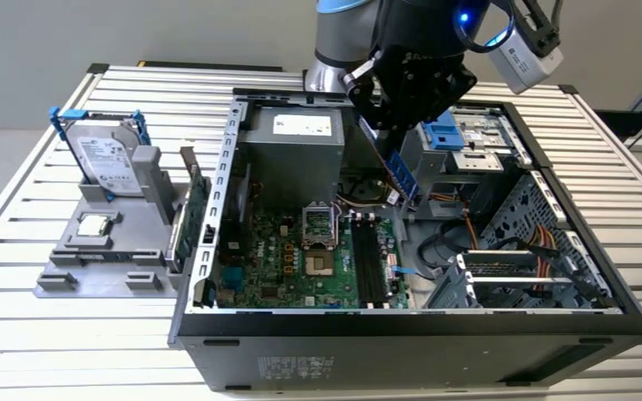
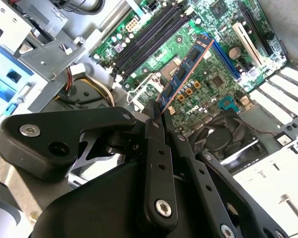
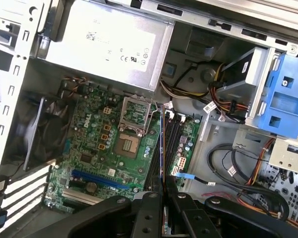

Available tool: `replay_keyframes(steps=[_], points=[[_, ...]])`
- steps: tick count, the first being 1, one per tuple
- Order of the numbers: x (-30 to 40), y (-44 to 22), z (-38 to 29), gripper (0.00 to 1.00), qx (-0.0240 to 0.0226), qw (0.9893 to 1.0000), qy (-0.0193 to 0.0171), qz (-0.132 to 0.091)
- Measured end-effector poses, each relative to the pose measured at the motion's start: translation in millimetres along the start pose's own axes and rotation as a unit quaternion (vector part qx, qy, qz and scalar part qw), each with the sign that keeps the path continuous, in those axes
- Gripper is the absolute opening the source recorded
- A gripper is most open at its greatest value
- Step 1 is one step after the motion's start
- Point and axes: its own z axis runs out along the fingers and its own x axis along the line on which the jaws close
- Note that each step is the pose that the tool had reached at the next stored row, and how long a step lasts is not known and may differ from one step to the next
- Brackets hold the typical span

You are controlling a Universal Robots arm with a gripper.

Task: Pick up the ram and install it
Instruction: 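Insert the ram into the slot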

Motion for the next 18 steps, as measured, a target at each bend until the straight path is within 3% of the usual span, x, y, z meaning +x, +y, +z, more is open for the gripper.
replay_keyframes(steps=[10, 18], points=[[0.0, 0.0, 1.6, 0.00, 0.0000, 1.0000, 0.0000, 0.000], [-0.2, -0.1, 7.8, 0.00, 0.0002, 1.0000, 0.0001, 0.002]])
